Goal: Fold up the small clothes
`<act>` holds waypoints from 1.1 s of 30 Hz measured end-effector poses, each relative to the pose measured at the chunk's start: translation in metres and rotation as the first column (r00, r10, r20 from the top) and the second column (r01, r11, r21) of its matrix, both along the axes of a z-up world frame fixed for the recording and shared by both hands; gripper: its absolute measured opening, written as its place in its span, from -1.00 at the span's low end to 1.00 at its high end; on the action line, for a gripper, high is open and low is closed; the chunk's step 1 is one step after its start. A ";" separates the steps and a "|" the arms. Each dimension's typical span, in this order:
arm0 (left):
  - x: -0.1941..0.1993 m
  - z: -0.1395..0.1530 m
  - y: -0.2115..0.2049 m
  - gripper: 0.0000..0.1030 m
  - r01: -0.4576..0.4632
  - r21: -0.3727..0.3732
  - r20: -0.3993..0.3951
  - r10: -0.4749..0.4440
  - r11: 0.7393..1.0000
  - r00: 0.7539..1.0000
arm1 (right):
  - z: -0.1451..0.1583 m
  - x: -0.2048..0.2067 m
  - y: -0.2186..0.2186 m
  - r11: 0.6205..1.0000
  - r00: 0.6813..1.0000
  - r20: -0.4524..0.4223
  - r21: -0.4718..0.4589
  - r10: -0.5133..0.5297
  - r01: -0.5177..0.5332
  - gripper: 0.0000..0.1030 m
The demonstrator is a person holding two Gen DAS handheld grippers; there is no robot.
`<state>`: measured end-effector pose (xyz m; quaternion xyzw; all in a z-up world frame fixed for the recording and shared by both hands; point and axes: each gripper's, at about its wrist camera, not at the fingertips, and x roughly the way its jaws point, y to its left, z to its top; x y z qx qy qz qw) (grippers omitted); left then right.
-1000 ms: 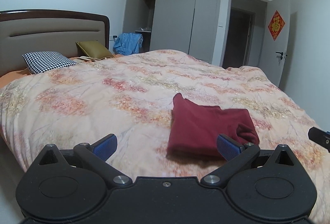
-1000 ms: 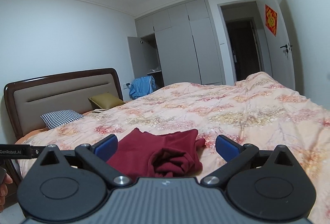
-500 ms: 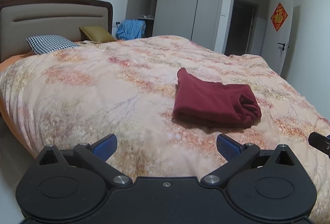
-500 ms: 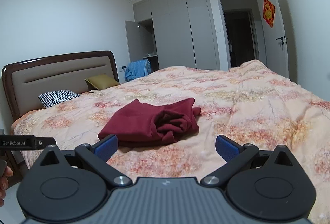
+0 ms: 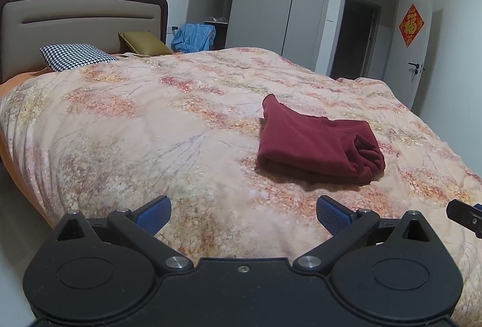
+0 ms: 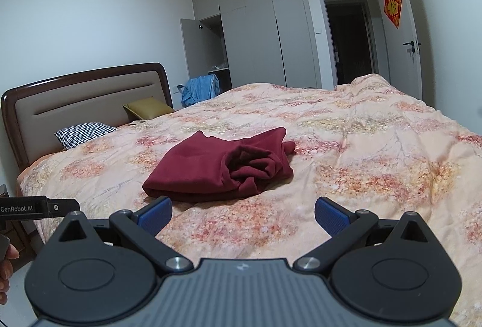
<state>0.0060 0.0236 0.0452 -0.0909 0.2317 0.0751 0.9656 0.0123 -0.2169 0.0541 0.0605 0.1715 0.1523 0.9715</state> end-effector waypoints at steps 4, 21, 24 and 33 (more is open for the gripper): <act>0.000 0.000 0.000 0.99 0.000 -0.002 -0.002 0.000 1.000 1.000 | -0.002 0.000 -0.001 1.000 1.000 -0.009 -0.001 -0.003 0.003 1.00; 0.001 -0.001 0.002 0.99 -0.004 -0.008 -0.003 0.004 1.000 1.000 | -0.004 0.001 -0.004 1.000 1.000 -0.021 0.002 -0.011 0.011 1.00; 0.001 -0.001 0.003 0.99 -0.007 -0.010 -0.004 0.007 1.000 1.000 | -0.004 0.001 -0.005 1.000 1.000 -0.022 0.003 -0.011 0.011 1.00; 0.000 -0.001 0.002 0.99 -0.008 -0.011 -0.004 0.008 1.000 1.000 | -0.005 0.002 -0.005 1.000 1.000 -0.025 0.003 -0.011 0.011 1.00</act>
